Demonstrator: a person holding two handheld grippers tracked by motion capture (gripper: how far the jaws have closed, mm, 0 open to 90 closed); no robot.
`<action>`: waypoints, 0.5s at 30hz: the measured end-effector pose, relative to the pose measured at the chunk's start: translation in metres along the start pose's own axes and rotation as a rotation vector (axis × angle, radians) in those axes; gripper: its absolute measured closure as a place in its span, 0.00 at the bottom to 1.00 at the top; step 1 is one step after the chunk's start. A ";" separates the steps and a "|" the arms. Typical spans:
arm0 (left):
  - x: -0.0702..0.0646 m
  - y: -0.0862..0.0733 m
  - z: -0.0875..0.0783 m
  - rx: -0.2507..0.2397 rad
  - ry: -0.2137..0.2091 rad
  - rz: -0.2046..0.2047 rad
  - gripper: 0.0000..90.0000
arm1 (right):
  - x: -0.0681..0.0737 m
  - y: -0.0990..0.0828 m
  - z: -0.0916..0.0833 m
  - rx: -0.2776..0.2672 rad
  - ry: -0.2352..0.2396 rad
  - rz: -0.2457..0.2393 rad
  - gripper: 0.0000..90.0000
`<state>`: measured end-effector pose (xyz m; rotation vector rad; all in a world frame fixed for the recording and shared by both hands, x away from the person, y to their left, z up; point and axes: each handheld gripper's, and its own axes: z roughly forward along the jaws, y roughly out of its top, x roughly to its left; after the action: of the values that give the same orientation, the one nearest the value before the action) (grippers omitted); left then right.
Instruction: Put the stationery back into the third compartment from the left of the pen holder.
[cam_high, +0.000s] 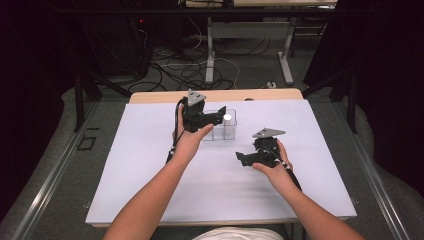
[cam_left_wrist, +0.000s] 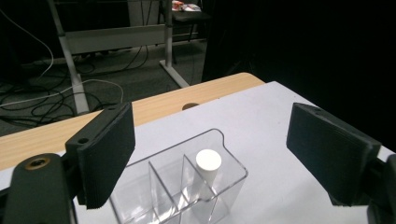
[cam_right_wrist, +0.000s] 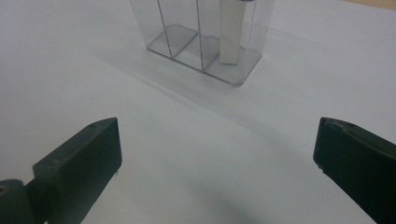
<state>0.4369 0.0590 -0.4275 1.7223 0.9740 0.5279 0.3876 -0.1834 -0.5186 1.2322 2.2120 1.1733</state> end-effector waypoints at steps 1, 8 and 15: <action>0.001 -0.001 -0.002 0.006 -0.004 -0.006 0.12 | 0.000 0.000 0.000 0.000 0.000 -0.001 0.01; 0.009 -0.012 -0.017 0.030 -0.009 -0.014 0.02 | 0.000 0.000 0.000 0.003 -0.005 -0.001 0.01; 0.023 -0.027 -0.034 0.031 0.007 -0.061 0.00 | -0.002 0.000 0.000 -0.002 -0.011 -0.012 0.00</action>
<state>0.4151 0.1008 -0.4424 1.7136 1.0415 0.4817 0.3881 -0.1848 -0.5187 1.2205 2.2067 1.1612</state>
